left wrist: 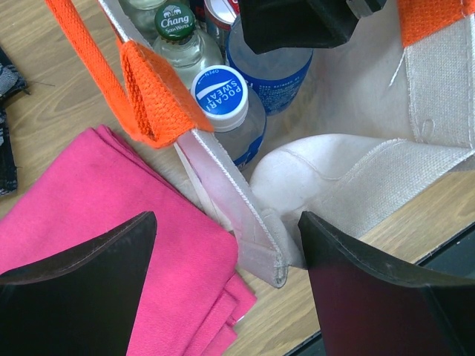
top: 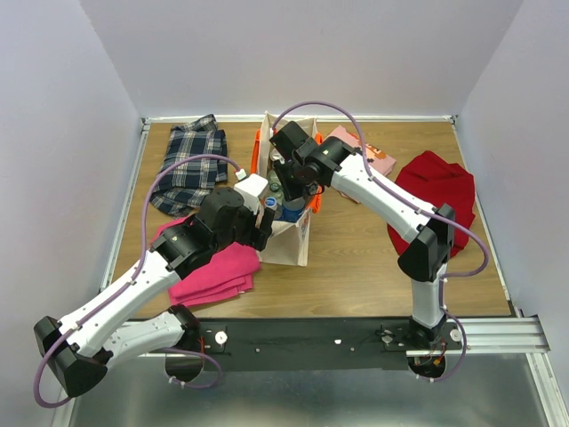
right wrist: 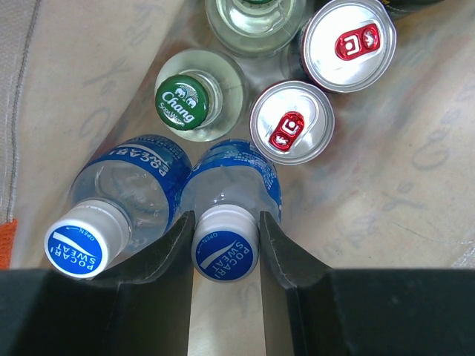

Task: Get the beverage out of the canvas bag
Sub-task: Take out the drink from the canvas bag.

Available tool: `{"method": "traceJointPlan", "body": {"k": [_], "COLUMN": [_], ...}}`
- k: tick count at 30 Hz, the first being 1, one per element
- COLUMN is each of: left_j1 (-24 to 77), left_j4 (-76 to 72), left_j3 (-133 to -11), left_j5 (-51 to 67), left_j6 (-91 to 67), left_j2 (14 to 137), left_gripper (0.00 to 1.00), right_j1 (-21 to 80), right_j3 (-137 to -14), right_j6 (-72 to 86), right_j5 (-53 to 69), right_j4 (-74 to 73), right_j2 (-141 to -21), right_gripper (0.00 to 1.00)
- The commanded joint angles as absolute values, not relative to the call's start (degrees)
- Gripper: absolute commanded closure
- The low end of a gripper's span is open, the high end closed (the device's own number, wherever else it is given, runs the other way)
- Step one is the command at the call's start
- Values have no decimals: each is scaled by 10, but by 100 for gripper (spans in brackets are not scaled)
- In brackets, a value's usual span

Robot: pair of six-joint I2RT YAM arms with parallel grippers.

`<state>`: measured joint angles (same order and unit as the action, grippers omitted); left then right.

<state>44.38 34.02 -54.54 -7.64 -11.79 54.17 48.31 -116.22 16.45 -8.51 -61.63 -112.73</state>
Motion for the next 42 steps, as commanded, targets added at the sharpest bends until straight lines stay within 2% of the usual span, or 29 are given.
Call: {"method": "traceJointPlan", "body": {"k": [1,5,11,23,33,42], "left_j1": [449,449,449,450,449,448], "left_j4": [408,410,405,394,401,402], "left_j3": [-545,-547,-551,-589,-642,-668], "left_j5": [-68,-75,-87,-109,-140,-171], "left_j6": [-104,-106,-117,-127,-122,-127], "left_j2": [555,556,544,543,540,534], "left_gripper": [12,12,1,1,1,1], "right_j1": [489,489,489,490,490,490], "right_j3": [-1169,-1181,-1220,-1254,-1322,-1321], "right_j6": [176,175,171,179,185,187], "right_j5": [-62,-57,-50,-62,-45,-47], "right_j4": [-635,-628,-614,-593,-656,-646], "right_j2": [-1147,-1140,-1114,-1085,-1087,-1028], "right_gripper": [99,99,99,99,99,99]}}
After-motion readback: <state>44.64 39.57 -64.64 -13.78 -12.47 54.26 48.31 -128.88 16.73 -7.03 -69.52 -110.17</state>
